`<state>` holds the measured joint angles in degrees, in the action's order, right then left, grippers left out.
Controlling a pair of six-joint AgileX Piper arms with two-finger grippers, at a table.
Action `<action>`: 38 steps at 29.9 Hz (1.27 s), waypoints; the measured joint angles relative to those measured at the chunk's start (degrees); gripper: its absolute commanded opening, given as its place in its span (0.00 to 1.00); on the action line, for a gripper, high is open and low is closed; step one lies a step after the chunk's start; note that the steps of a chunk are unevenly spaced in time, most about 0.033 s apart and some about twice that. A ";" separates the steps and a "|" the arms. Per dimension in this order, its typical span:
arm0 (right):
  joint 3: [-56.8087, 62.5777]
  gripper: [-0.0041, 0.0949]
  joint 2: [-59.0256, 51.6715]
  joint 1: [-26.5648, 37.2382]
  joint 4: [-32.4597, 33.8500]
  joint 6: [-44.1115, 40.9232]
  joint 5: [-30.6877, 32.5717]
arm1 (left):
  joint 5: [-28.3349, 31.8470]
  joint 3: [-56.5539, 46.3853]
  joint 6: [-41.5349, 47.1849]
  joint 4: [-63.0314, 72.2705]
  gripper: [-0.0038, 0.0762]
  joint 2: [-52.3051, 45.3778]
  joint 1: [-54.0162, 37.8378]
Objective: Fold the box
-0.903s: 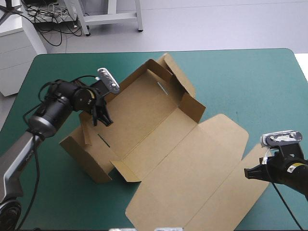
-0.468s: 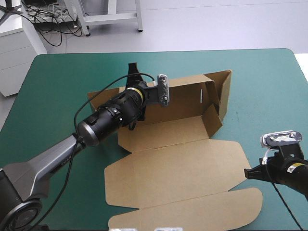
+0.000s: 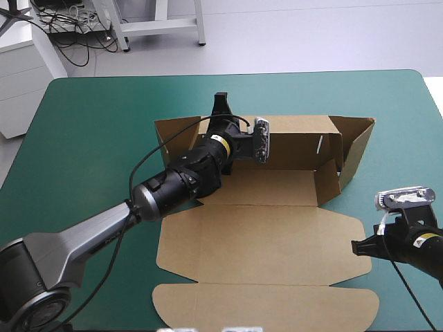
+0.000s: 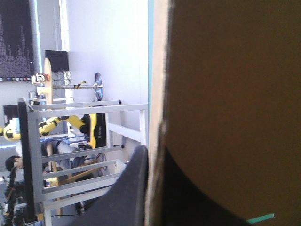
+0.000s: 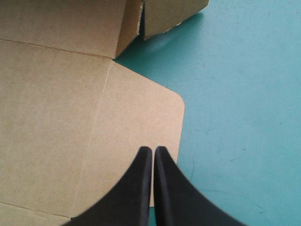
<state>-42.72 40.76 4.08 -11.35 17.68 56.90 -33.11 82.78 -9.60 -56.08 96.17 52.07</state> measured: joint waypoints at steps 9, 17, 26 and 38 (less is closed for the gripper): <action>0.00 0.04 0.00 0.00 0.00 0.00 -0.65 | 3.61 -8.44 24.63 -25.70 0.04 0.92 2.45; 0.00 0.30 0.00 0.00 0.00 -0.35 -2.11 | 3.78 -12.62 34.36 -36.74 0.04 0.92 2.45; 0.00 0.72 0.00 0.00 -0.15 -2.99 -2.26 | 3.78 -12.89 34.99 -37.57 0.04 0.87 2.45; -0.20 0.72 0.11 0.00 -2.45 -4.22 -3.82 | 3.78 -12.89 35.04 -37.63 0.04 0.93 2.45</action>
<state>-42.91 40.87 4.08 -13.80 13.46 53.08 -29.33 69.89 25.43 -93.70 97.10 54.52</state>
